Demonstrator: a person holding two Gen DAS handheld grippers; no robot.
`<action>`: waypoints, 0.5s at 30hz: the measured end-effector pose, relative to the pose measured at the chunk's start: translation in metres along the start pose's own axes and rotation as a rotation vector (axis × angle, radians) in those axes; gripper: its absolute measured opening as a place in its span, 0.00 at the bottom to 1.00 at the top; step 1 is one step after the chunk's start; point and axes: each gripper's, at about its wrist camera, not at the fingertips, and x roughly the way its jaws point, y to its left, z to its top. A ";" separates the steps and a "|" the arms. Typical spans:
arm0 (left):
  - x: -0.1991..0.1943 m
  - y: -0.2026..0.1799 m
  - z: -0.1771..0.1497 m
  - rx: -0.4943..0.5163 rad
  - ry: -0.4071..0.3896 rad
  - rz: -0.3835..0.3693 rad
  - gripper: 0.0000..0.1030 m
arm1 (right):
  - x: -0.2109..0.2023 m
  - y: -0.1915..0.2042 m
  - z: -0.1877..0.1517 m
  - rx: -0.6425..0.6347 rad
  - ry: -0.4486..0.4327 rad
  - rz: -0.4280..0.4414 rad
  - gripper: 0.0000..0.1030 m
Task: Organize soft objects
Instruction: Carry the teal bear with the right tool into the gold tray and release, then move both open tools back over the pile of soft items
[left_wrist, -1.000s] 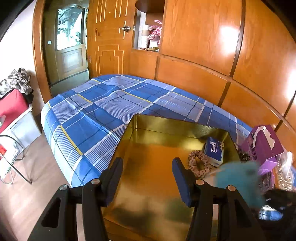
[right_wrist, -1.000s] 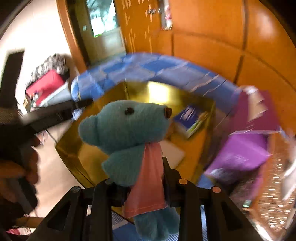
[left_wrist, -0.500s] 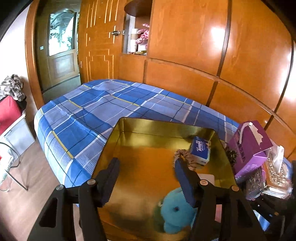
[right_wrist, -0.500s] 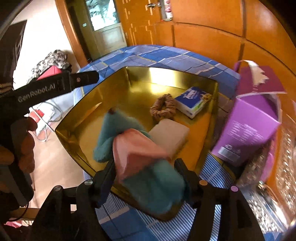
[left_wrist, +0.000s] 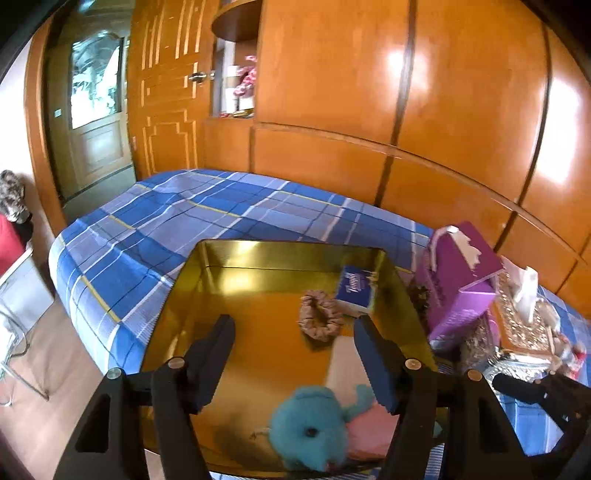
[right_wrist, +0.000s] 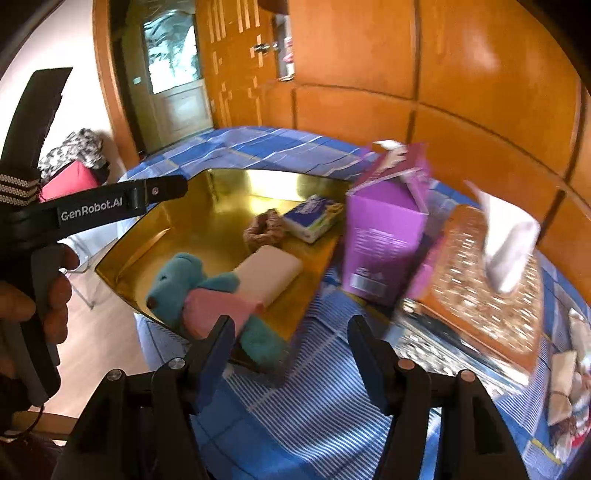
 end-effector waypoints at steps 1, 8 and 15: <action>-0.001 -0.004 -0.001 0.009 -0.001 -0.006 0.65 | -0.003 -0.004 -0.002 0.013 -0.007 -0.009 0.62; -0.007 -0.027 -0.007 0.068 0.003 -0.051 0.65 | -0.026 -0.036 -0.019 0.138 -0.055 -0.080 0.62; -0.016 -0.046 -0.011 0.125 -0.011 -0.079 0.65 | -0.050 -0.074 -0.036 0.257 -0.095 -0.169 0.62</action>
